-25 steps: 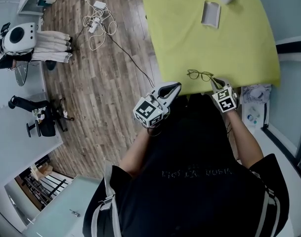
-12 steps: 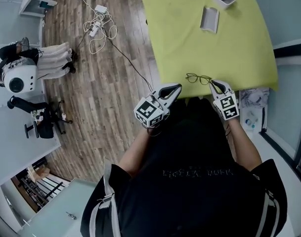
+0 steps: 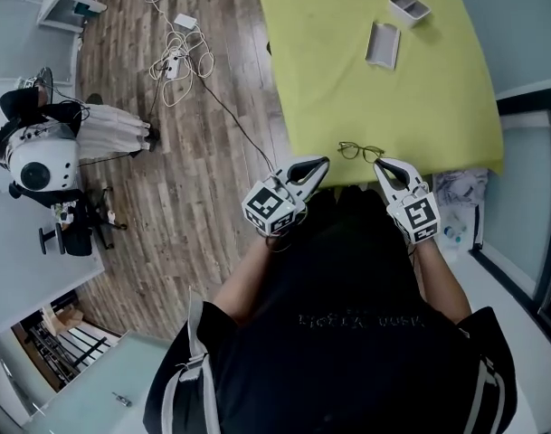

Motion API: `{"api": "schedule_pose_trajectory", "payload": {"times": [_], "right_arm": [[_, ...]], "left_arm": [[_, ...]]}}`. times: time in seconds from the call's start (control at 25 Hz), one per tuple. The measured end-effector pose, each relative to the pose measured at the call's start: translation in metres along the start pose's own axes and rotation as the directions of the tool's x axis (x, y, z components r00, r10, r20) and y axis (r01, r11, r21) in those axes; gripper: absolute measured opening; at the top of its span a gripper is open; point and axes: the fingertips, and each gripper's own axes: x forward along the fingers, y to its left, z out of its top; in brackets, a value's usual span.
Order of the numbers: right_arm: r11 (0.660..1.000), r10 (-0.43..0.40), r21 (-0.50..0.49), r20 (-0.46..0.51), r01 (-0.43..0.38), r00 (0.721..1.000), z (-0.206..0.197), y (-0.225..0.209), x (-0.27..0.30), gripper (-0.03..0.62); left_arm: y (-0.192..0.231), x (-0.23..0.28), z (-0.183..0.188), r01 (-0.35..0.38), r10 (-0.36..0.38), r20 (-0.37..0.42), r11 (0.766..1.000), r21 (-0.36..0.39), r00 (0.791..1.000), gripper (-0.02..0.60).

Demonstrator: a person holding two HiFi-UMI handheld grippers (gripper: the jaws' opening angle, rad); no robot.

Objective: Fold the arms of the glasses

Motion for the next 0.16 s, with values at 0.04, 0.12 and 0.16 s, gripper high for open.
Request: {"api": "schedule_pose_trajectory", "payload": {"times": [0.04,0.12,0.16], "right_arm": [[1.0,0.002,-0.002,0.015,-0.002,1.0,0.006,0.002,-0.001,0.034],[1.0,0.003,0.001,0.04,-0.003,0.999,0.016,0.007,-0.002,0.034],[1.0,0.003,0.005,0.052,-0.004,0.999,0.02,0.009,-0.002,0.034]], "left_arm": [[0.003,-0.001,0.001,-0.001,0.001,0.002,1.0,-0.001,1.0,0.018],[0.007,-0.005,0.003,-0.004,0.004,0.006,1.0,-0.001,1.0,0.018],[0.009,-0.008,0.004,-0.005,0.005,0.007,1.0,-0.001,1.0,0.018]]}}
